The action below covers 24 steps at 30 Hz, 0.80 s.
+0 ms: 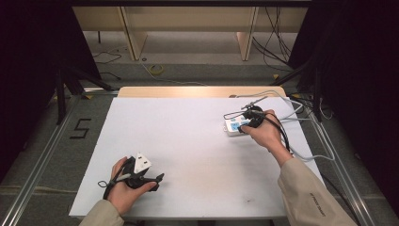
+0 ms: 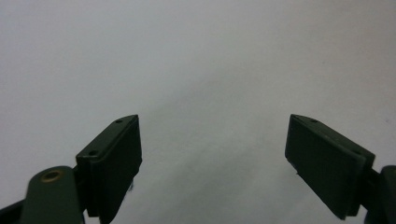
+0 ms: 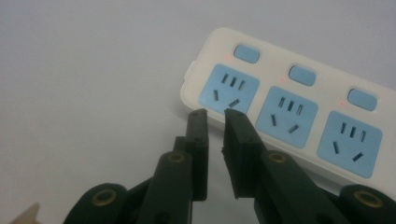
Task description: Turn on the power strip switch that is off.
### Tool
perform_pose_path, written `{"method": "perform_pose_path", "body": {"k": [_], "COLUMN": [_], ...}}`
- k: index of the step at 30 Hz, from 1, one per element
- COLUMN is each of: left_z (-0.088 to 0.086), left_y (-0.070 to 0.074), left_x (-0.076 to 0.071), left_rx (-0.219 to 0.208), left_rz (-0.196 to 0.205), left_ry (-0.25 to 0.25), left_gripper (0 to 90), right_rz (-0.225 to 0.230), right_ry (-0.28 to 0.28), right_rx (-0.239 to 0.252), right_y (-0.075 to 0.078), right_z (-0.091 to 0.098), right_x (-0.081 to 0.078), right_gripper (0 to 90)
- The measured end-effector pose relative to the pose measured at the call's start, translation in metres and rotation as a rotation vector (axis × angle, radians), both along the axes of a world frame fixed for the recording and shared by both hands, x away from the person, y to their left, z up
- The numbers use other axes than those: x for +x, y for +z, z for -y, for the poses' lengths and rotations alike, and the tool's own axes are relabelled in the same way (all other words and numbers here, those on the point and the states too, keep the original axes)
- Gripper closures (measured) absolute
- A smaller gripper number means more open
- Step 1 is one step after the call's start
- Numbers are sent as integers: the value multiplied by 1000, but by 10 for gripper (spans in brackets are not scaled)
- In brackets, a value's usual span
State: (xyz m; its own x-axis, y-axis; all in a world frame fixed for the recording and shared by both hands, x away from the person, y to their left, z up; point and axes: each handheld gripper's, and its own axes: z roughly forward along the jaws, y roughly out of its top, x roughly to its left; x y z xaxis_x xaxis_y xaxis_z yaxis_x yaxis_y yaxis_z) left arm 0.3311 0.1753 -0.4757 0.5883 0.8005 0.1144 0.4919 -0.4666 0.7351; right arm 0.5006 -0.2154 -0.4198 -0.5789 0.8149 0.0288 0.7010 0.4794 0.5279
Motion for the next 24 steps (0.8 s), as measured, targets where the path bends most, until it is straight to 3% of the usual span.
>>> {"method": "perform_pose_path", "body": {"k": [24], "left_z": [-1], "left_y": [-1], "left_x": [0], "left_rx": [6], "left_rz": [1], "left_ry": [-2], "left_gripper": [183], "right_rz": [43], "right_ry": [35], "right_rx": [54], "right_y": [-8], "right_z": [14], "right_x": [-44], "right_gripper": [701]}}
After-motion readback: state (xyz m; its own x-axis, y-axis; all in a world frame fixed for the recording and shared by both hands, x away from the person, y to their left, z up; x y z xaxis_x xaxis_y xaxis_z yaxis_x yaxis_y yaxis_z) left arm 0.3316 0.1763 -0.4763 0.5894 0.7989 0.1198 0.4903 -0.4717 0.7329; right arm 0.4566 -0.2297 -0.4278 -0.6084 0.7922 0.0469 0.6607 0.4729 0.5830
